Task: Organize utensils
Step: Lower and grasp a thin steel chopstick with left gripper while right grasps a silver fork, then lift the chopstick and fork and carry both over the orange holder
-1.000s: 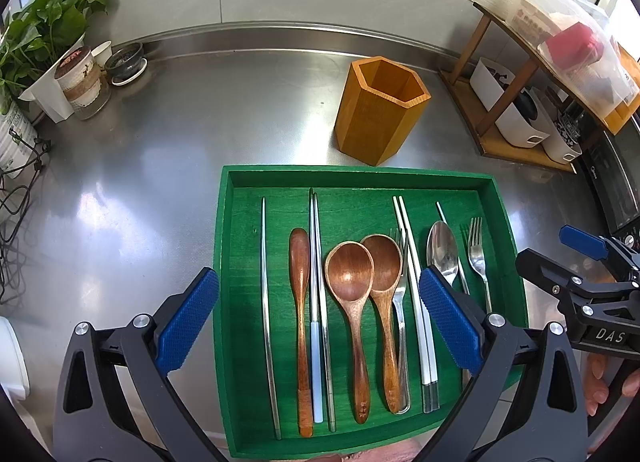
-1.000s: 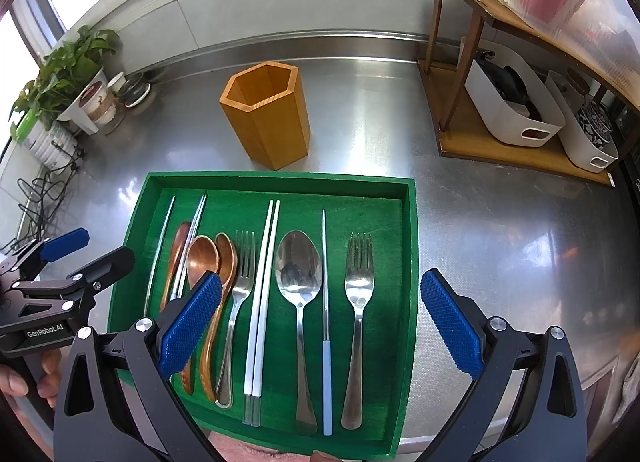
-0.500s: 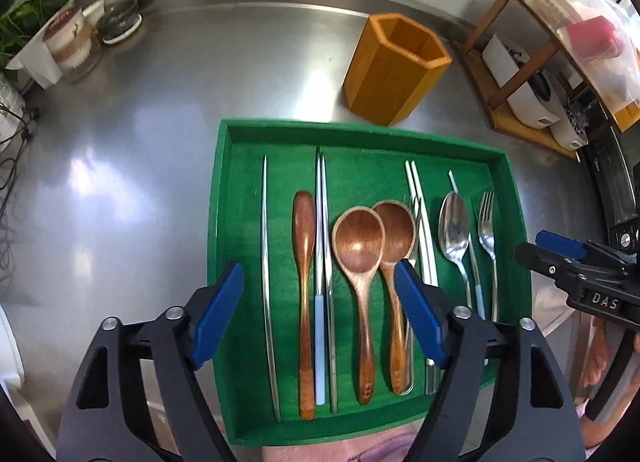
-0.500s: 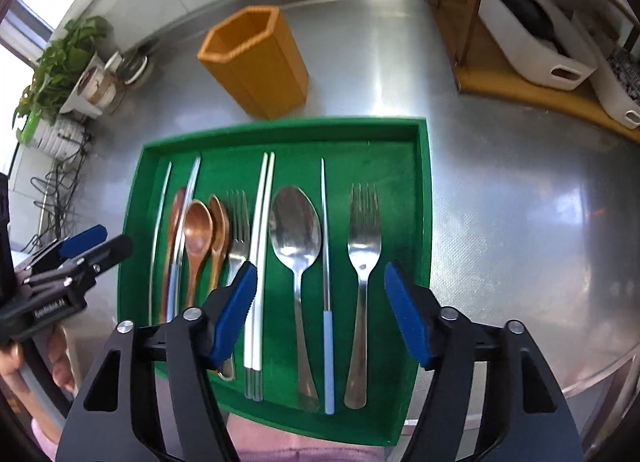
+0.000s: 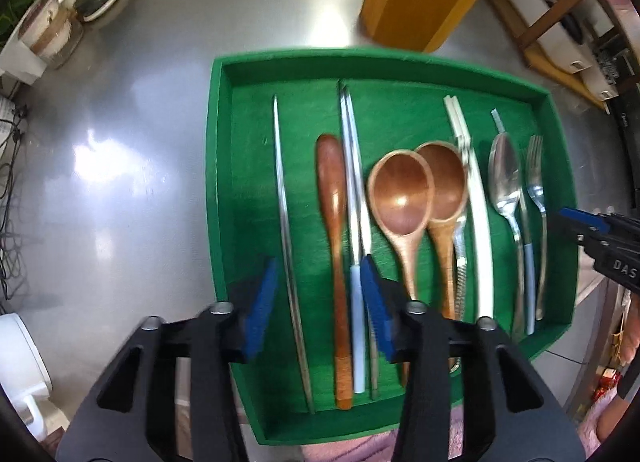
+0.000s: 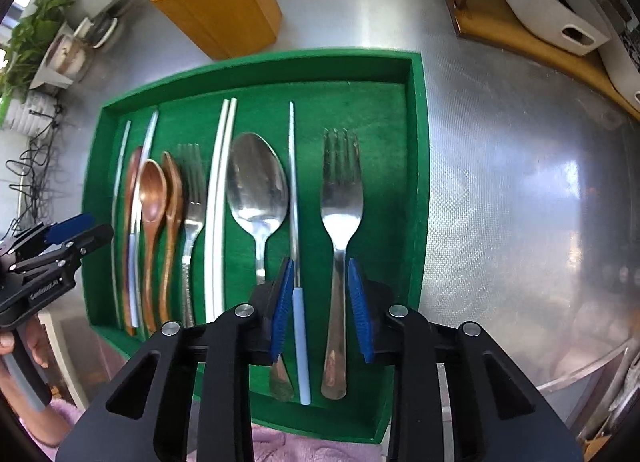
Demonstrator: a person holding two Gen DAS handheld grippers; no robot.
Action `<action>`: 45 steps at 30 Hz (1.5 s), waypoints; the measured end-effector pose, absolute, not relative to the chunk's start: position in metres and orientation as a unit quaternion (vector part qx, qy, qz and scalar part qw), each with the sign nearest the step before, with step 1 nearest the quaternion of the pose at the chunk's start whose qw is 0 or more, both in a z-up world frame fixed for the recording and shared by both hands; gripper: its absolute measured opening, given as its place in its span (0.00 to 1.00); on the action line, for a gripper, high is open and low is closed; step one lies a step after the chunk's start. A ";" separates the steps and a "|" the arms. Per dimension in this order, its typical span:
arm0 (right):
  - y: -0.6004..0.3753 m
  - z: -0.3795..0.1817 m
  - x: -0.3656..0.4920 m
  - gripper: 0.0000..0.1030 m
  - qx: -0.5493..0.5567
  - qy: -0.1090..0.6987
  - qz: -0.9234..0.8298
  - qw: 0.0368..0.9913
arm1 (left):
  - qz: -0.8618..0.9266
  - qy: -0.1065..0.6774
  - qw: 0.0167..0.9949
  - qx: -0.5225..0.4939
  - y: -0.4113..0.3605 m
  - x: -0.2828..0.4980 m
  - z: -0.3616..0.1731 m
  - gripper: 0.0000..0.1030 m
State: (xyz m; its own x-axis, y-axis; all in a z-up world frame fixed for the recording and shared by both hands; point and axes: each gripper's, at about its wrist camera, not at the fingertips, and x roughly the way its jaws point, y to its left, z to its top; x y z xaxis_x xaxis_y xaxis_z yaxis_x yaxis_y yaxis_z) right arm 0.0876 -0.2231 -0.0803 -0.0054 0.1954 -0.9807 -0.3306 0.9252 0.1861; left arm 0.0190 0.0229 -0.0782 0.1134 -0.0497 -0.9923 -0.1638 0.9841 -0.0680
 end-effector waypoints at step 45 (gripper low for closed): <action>-0.227 -0.095 0.094 0.07 -0.067 0.701 0.181 0.687 | 0.048 0.674 0.734 -0.067 0.036 0.009 -0.075 0.03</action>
